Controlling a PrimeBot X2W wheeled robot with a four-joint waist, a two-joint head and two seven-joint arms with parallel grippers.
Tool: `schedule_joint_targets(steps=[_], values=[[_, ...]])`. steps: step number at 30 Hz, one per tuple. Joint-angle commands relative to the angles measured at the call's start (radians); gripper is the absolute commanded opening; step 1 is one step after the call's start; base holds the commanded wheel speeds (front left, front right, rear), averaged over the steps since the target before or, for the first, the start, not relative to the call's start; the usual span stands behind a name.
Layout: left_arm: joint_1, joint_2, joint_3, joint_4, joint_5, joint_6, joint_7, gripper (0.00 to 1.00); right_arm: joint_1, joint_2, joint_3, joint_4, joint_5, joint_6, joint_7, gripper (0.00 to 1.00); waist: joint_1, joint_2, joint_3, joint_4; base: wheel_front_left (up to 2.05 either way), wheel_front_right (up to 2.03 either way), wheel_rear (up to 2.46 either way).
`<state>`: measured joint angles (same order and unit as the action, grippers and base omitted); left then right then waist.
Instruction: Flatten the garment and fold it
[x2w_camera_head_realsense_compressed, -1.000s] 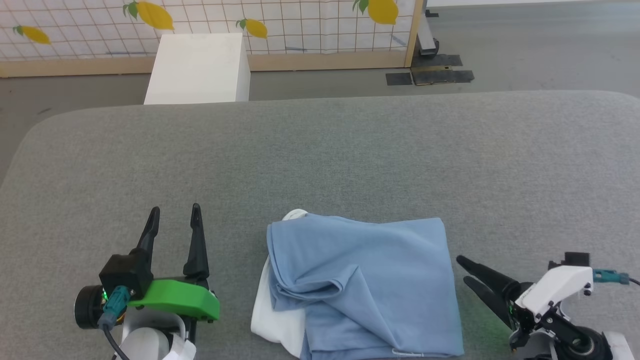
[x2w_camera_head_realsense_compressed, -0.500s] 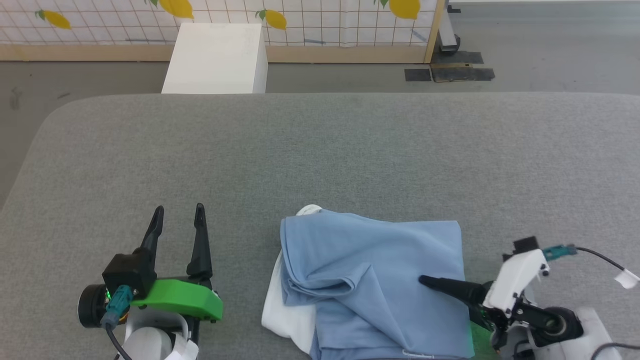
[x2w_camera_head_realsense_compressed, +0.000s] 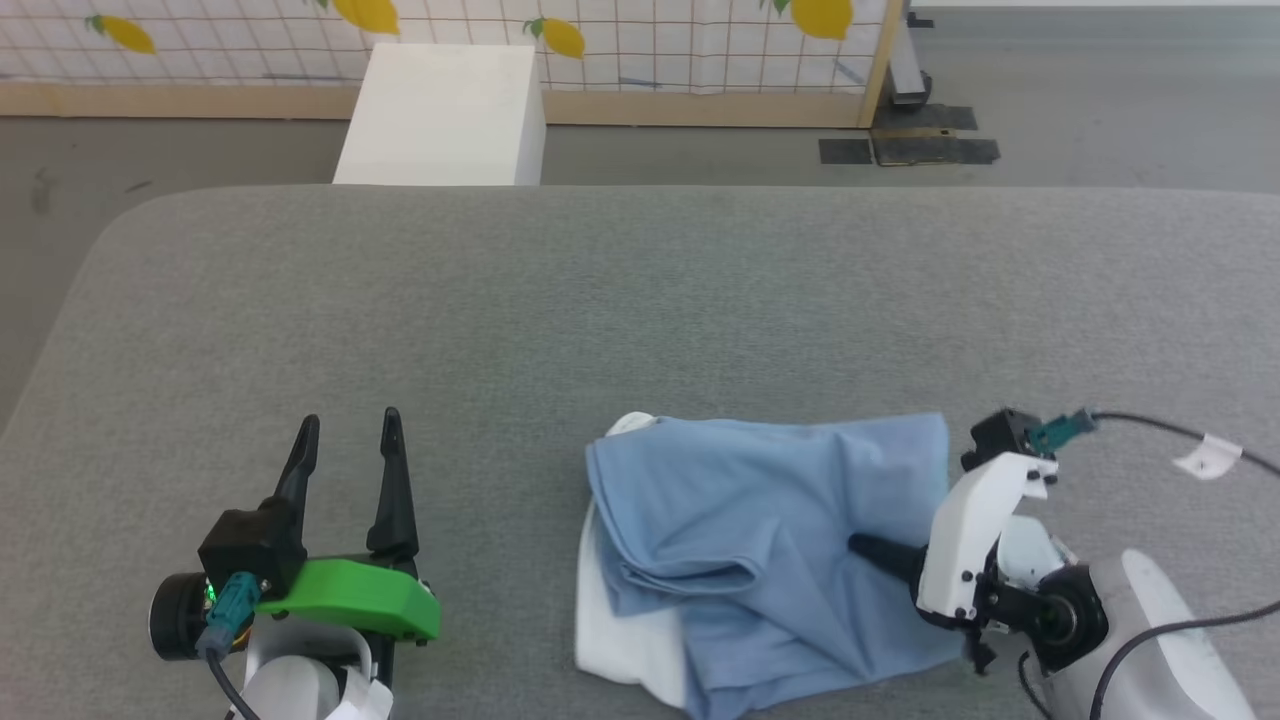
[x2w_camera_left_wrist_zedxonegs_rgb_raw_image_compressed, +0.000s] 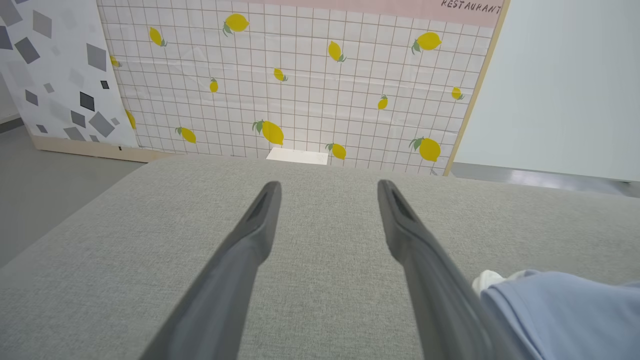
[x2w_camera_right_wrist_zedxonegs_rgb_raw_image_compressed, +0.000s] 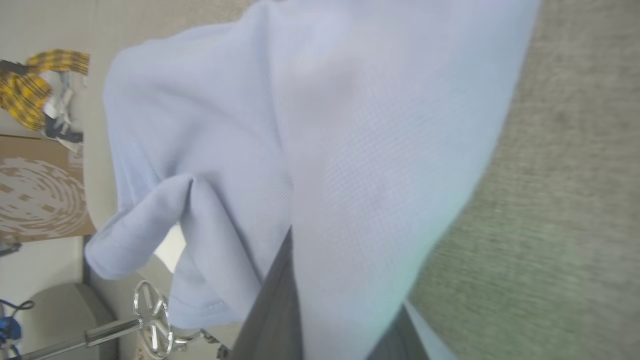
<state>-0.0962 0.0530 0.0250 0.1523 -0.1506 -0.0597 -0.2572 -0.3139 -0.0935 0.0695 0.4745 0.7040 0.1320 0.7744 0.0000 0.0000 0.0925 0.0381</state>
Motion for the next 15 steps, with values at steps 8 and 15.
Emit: schedule_joint_targets(steps=[8,15], values=[[0.003,-0.003,0.012,-0.033,0.003,0.010,-0.005,1.00,-0.117,-0.156,0.191,-0.207,-0.373,-0.001,0.023,0.00,0.0000,0.0000,0.035,-0.133,0.00,0.00,0.00],[-0.049,-0.001,0.007,-0.067,0.027,0.002,-0.005,1.00,-0.247,-0.273,0.246,-0.210,-0.499,-0.001,0.043,0.00,0.0000,0.0000,0.122,-0.263,0.00,0.00,0.00]])
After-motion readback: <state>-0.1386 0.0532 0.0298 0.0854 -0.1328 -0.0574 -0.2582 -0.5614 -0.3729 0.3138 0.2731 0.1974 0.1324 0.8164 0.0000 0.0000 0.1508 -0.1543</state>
